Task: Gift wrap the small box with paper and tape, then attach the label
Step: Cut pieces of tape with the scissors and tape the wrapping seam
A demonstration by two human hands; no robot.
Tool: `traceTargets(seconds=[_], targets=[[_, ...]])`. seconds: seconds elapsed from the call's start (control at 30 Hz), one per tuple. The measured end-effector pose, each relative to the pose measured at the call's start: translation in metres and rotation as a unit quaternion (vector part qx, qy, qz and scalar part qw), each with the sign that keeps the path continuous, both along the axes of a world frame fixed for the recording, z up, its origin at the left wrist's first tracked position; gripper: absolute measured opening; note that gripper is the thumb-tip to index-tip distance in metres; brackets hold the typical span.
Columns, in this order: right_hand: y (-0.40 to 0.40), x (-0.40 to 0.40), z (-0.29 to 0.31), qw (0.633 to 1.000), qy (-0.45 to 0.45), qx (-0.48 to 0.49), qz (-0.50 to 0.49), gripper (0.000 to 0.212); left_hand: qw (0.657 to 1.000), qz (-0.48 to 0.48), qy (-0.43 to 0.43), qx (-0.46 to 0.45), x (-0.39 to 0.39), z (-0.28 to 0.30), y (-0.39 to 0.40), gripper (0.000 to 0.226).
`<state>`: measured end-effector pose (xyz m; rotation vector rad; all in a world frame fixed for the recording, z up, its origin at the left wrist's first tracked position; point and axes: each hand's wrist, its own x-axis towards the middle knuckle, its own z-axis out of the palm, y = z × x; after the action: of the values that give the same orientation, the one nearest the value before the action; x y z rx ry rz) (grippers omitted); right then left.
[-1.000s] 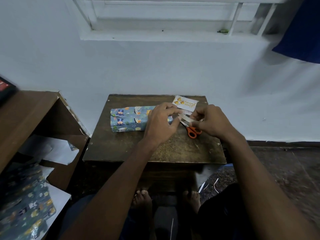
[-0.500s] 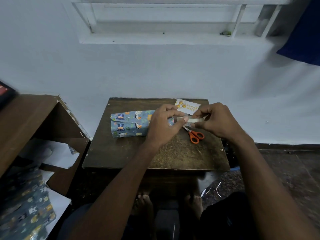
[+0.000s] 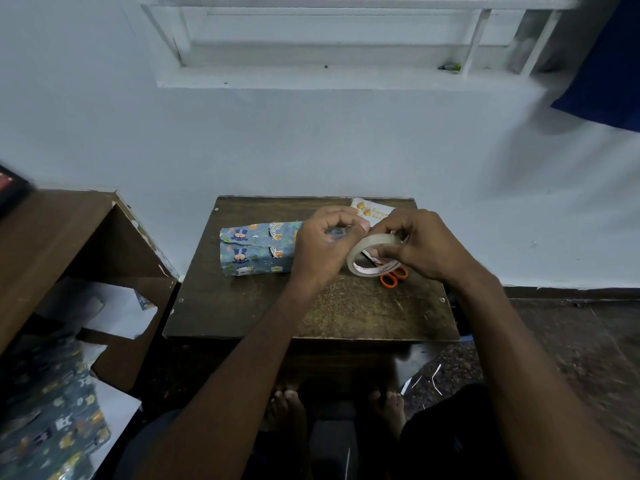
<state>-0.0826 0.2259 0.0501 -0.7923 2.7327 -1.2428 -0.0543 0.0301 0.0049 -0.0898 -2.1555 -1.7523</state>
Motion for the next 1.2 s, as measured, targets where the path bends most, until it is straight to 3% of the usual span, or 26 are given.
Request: traceTargets(seconds=[0.37,0.8,0.97,1.2], targets=[[-0.008,-0.003,-0.010,0.998,0.000,-0.027,0.053,0.016,1.000,0.002,-0.009,0.027,-0.001,0.002,-0.003,0.006],[-0.011,0.000,-0.010,0.999,0.004,-0.026,0.032,0.025,0.998,-0.007,-0.055,0.002,0.000,0.004,-0.005,0.009],[-0.015,0.000,-0.009,0.999,0.007,-0.024,0.029,0.038,0.998,0.002,-0.040,0.051,0.001,0.006,-0.002,0.007],[-0.022,-0.008,-0.018,0.999,-0.019,-0.012,0.031,0.022,0.985,0.023,-0.046,0.162,0.004,0.013,-0.004,0.007]])
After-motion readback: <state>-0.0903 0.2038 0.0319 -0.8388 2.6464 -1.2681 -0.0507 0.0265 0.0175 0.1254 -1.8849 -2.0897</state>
